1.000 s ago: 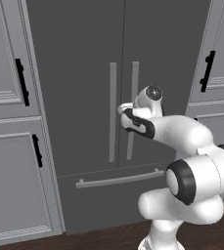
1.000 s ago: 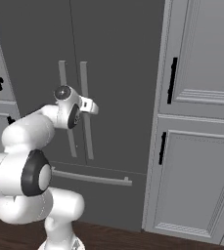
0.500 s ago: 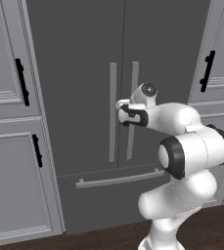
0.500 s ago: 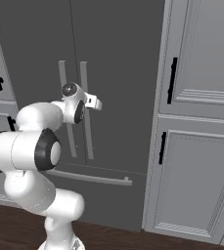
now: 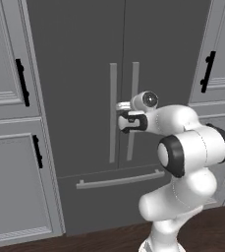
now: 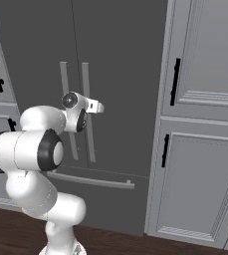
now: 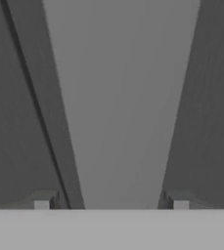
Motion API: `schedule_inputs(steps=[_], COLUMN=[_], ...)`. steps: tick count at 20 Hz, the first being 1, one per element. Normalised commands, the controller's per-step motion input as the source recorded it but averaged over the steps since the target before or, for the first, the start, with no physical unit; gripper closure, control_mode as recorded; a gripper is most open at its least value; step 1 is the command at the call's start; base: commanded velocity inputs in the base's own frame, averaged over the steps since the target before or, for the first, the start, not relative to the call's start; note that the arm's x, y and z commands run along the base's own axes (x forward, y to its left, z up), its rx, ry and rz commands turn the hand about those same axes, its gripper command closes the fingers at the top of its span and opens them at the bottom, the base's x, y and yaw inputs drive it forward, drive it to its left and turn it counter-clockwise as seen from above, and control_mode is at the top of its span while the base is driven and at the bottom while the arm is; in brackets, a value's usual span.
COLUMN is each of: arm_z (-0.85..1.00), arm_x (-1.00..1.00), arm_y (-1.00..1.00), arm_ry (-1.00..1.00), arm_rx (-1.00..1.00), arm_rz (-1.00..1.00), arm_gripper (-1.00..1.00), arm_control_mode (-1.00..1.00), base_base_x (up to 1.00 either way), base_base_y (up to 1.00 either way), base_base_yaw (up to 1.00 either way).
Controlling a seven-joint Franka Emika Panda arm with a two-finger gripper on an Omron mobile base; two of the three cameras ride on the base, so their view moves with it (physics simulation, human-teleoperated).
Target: Take the strawberry from the fridge and place it on top of the pancake, located on the dining counter.
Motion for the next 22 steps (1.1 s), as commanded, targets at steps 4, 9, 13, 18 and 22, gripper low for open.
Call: schedule_inputs(steps=[4, 9, 13, 18, 22], arm_z=[-0.65, -0.43, -0.05, 0.00, 0.02], arm_x=[0.86, 0.10, -0.24, -0.38, -0.65], arm_y=[0.00, -0.76, -1.00, -1.00, -1.00], arm_ry=[0.01, 0.17, 0.04, 0.00, 0.00], arm_rx=[-0.05, -0.05, 0.00, 0.07, 0.07], arm_rz=[-0.02, -0.04, 0.00, 0.00, 0.00], arm_gripper=[1.00, 1.00, 1.00, 1.00, 1.00], arm_control_mode=[-1.00, -1.00, -1.00, -1.00, -1.00], base_base_x=[0.00, 0.00, 0.00, 0.00, 0.00], base_base_y=[0.00, 0.00, 0.00, 0.00, 0.00], base_base_yaw=[0.00, 0.00, 0.00, 0.00, 0.00])
